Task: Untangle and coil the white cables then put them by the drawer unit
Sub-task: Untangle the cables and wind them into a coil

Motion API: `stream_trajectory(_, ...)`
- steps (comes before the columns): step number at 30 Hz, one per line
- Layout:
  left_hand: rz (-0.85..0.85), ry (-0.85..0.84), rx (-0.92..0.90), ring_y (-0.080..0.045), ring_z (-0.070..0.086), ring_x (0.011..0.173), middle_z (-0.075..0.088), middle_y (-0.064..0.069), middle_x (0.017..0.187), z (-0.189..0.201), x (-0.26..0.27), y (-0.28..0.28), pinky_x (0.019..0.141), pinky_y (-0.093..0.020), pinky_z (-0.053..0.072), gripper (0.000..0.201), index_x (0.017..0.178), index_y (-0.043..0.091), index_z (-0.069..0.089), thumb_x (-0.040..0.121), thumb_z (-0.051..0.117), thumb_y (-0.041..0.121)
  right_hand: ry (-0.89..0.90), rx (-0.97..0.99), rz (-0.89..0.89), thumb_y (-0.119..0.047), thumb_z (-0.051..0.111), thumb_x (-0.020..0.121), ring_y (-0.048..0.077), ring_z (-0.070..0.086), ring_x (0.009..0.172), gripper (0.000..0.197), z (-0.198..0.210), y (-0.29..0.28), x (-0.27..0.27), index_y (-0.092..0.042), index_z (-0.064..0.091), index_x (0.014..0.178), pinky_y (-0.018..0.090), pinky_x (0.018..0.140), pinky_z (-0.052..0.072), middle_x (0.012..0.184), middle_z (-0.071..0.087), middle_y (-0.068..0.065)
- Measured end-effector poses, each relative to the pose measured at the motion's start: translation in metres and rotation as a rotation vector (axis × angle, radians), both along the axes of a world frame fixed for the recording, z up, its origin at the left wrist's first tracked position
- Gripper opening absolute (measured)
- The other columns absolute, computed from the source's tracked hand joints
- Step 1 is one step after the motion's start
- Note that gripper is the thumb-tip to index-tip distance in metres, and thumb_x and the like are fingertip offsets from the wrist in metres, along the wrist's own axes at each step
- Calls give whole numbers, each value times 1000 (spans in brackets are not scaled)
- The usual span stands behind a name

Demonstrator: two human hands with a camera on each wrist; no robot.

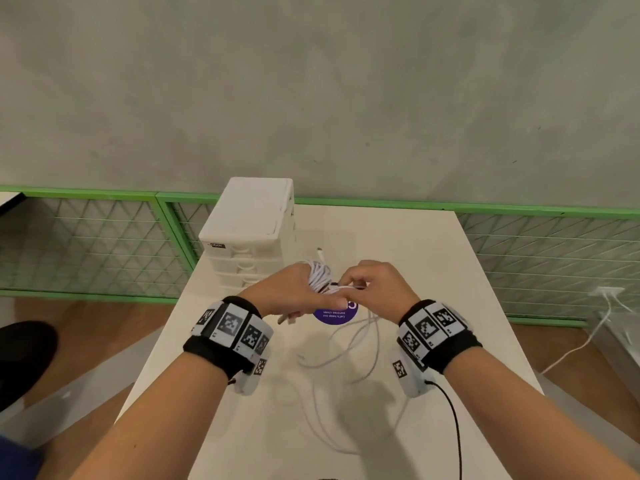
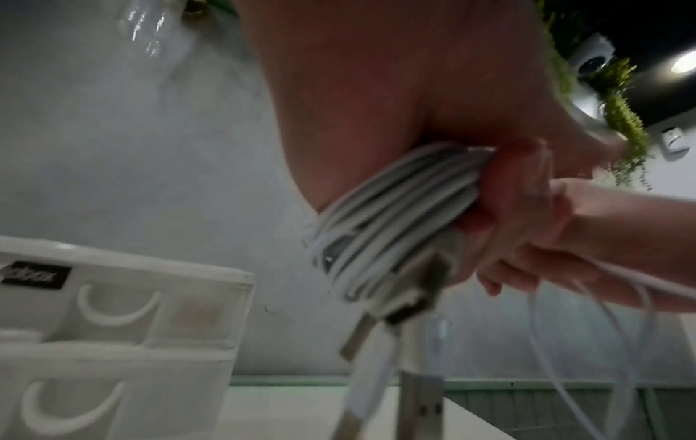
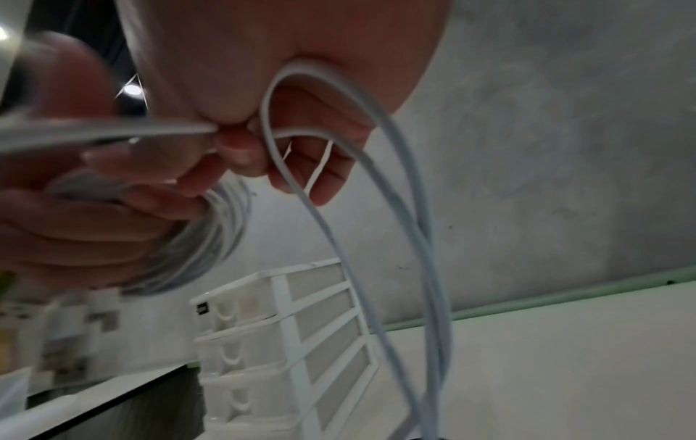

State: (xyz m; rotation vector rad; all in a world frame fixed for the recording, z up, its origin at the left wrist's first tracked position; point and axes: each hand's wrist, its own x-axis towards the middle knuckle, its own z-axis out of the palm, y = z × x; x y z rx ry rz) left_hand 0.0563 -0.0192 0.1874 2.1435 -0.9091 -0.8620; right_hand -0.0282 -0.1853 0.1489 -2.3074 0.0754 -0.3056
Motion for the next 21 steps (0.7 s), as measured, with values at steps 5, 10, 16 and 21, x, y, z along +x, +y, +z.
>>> stream_trajectory(5, 150, -160, -93, 0, 43, 34, 44, -1, 58, 13, 1, -2, 35, -11, 32, 40, 71, 9, 43, 79, 74, 34, 1, -25, -133, -48, 63, 78, 14, 47, 62, 30, -17, -25, -10, -23, 66, 62, 31, 64, 40, 59, 44, -2)
stream_trajectory(10, 369, -289, -193, -12, 43, 44, 46, -4, 58, 20, 21, 12, 42, -18, 35, 40, 68, 10, 43, 82, 69, 37, 126, -119, -202, -37, 53, 89, 16, 54, 86, 26, -43, -62, -25, -21, 68, 75, 26, 74, 39, 77, 62, 5)
stream_trajectory(16, 392, -396, -171, -20, 38, 49, 37, -7, 55, 18, 27, 12, 51, -32, 33, 49, 57, 14, 33, 82, 66, 40, 170, 46, -245, -7, 39, 94, 18, 40, 131, 38, -37, -63, -16, -19, 50, 128, 28, 110, 27, 137, 50, 3)
stream_trajectory(21, 354, -513, -63, -14, 32, 45, 33, 0, 51, 22, 16, 1, 46, -28, 23, 50, 53, 16, 31, 85, 63, 37, -116, 283, -100, -58, 49, 82, 6, 39, 130, 69, 28, -12, -3, -24, 32, 140, 29, 110, 30, 143, 42, -4)
